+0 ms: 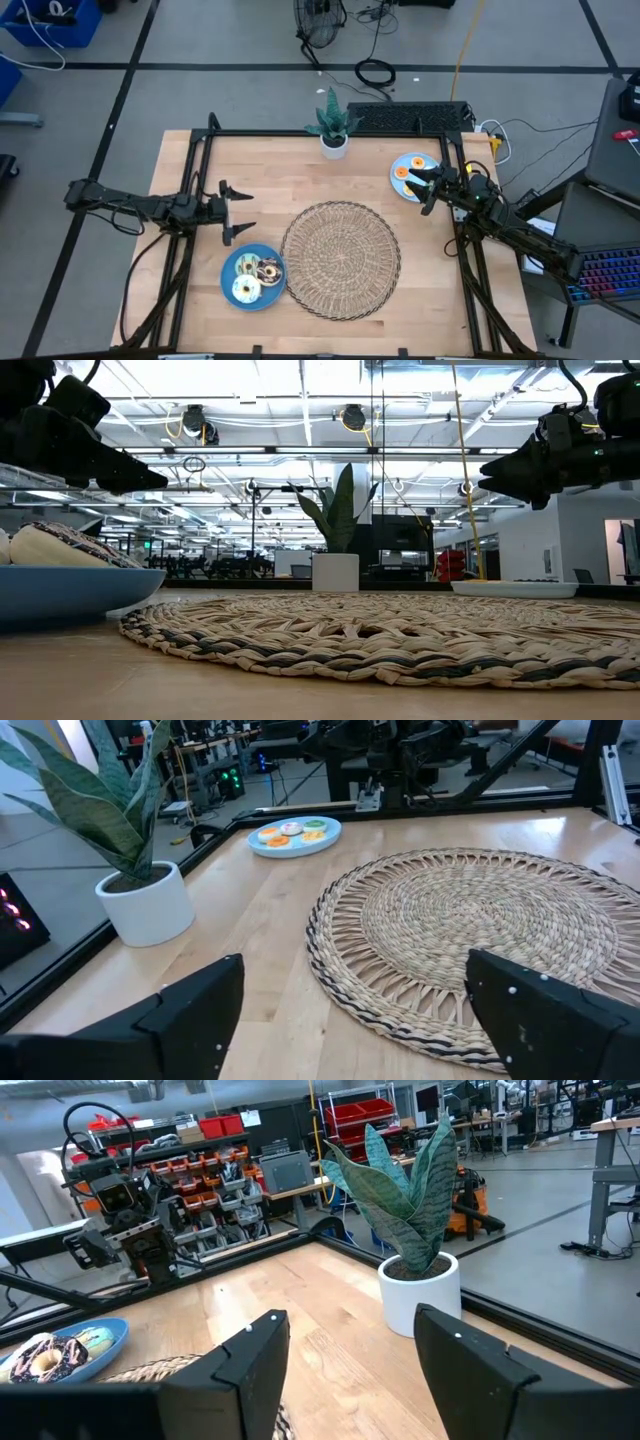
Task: Pick & Place donuts
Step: Return to Home Position
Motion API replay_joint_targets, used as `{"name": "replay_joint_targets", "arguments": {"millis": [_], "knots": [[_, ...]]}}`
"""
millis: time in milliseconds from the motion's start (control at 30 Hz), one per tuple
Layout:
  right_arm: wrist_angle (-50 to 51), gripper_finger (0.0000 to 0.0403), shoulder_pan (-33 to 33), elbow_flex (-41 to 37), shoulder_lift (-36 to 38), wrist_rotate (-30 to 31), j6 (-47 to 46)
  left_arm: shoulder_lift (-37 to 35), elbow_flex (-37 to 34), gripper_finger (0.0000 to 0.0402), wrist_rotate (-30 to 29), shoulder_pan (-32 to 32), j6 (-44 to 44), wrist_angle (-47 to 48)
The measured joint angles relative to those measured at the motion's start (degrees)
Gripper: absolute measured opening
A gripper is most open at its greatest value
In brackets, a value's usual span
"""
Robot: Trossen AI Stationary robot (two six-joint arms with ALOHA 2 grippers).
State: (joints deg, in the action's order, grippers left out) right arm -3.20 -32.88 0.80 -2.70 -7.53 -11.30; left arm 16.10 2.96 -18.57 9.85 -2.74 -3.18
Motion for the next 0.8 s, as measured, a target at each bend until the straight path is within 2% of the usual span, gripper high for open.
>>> {"name": "replay_joint_targets", "arguments": {"millis": [800], "knots": [[0.0,0.0205,0.0,0.0,0.0,0.0,0.0,0.0,0.0,0.0374,0.0,0.0,0.0,0.0]]}}
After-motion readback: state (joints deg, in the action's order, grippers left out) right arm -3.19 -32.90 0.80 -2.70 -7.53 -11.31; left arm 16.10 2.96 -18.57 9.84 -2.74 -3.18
